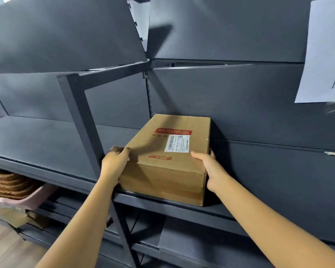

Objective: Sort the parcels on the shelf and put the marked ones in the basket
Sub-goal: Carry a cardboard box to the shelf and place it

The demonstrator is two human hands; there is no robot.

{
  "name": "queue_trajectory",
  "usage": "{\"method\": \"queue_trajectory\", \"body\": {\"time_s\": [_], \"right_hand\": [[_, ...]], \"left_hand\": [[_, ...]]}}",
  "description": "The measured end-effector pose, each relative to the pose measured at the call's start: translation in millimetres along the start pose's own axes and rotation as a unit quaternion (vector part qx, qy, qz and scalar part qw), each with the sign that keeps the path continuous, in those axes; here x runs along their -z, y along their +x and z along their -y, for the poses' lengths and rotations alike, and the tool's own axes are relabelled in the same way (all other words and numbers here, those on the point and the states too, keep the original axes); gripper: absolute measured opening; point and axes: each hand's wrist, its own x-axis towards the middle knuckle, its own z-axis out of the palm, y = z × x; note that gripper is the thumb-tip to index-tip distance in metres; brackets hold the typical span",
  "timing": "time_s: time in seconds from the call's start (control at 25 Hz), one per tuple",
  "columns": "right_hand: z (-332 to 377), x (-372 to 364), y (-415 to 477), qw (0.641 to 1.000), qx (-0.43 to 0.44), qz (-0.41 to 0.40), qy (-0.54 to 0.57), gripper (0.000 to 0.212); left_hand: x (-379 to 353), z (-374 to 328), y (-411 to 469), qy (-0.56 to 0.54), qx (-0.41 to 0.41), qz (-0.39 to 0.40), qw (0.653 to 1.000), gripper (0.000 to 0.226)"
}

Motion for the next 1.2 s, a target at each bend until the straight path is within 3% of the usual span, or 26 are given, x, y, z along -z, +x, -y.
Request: {"method": "queue_trajectory", "body": {"time_s": [0.16, 0.36, 0.48, 0.72, 0.84, 1.0, 1.2], "right_hand": [[-3, 22, -13, 1.000, -0.003, 0.000, -0.022, 0.061], [-3, 43, -32, 1.000, 0.013, -0.015, -0.019, 0.059], [-6, 50, -42, 0.999, 0.020, -0.035, -0.004, 0.059], [-1, 70, -78, 0.996, 0.054, -0.072, 0.008, 0.050], [-7, 104, -114, 0.993, 0.062, -0.098, 0.022, 0.050], [-12, 155, -173, 0.986, 0.101, -0.132, 0.018, 0.047], [-27, 223, -256, 0.964, 0.163, -0.208, 0.032, 0.051]], "left_hand": [[-3, 8, -9, -0.124, 0.067, 0.079, 0.987, 0.028], [-12, 11, -14, -0.152, 0.095, 0.193, 0.965, 0.043], [-17, 9, -17, -0.136, 0.088, 0.225, 0.961, 0.032], [-37, -5, -48, -0.180, 0.035, 0.254, 0.950, 0.036], [-56, -13, -83, -0.180, -0.001, 0.289, 0.940, 0.031], [-86, -21, -140, -0.172, -0.018, 0.320, 0.931, 0.043], [-123, -39, -229, -0.200, -0.063, 0.391, 0.896, 0.048]]}}
